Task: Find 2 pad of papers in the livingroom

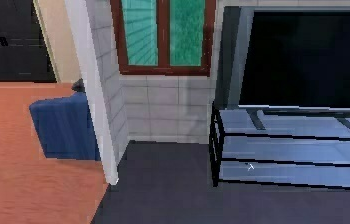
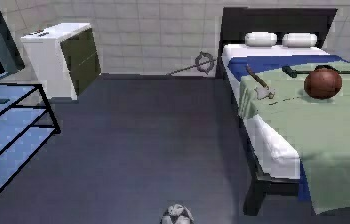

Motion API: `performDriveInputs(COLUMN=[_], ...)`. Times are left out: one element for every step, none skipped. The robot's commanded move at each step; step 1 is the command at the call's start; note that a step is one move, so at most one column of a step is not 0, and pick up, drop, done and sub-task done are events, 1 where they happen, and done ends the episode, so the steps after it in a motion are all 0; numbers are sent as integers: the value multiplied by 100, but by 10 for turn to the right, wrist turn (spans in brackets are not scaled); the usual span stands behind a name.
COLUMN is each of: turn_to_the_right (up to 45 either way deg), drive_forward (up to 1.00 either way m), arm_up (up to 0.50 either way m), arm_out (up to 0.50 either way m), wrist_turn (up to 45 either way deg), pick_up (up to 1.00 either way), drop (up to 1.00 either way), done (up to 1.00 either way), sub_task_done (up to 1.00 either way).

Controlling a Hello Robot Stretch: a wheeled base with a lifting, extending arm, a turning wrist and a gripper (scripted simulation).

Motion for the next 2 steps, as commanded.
performDriveInputs(turn_to_the_right=[-60, 0], drive_forward=[0, 25], arm_up=[0, 0], arm_out=[0, 0], wrist_turn=[0, 0], pick_up=[0, 0], drop=[0, 0], done=[0, 0], sub_task_done=[0, 0])
